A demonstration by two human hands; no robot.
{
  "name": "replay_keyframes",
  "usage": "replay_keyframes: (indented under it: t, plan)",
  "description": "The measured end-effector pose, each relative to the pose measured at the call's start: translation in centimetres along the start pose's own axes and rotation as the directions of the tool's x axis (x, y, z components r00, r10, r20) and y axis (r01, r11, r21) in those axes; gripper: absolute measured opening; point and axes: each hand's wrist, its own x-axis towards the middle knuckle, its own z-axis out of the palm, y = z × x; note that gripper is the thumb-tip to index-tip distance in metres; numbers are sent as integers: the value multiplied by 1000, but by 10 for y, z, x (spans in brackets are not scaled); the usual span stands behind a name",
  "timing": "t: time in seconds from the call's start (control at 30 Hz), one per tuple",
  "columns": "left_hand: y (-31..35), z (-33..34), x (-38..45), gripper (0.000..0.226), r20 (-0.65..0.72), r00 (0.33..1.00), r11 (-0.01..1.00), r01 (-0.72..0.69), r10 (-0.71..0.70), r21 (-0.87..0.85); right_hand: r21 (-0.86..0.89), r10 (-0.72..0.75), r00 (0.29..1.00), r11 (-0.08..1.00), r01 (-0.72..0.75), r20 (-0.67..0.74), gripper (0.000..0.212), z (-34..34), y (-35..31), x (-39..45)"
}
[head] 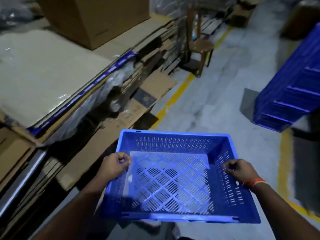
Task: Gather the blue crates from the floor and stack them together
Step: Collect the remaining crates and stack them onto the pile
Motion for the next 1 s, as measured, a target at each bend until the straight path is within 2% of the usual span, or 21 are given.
replay_keyframes:
  t: [0.17, 0.33, 0.47, 0.57, 0.87, 1.0]
  plan:
    - [84, 30, 101, 22, 72, 986, 988, -152, 149, 39, 20, 77, 992, 997, -75, -104, 20, -76, 35, 36]
    - [165, 53, 200, 26, 102, 980, 983, -178, 172, 54, 42, 158, 974, 987, -153, -163, 18, -127, 58, 88]
    - [243, 71, 279, 5, 156, 969, 967, -213, 191, 141, 23, 231, 954, 973, -230, -190, 20, -168, 72, 148]
    - [295, 83, 346, 8, 198, 957, 952, -247, 211, 179, 29, 276, 936, 961, -276, -217, 23, -204, 77, 194]
    - [457, 118, 524, 11, 193, 949, 891, -304, 251, 336, 156, 389, 851, 921, -357, -352, 12, -310, 88, 311]
    - [511, 141, 606, 14, 207, 945, 878, -315, 253, 361, 200, 397, 848, 916, -347, -350, 13, -350, 106, 382]
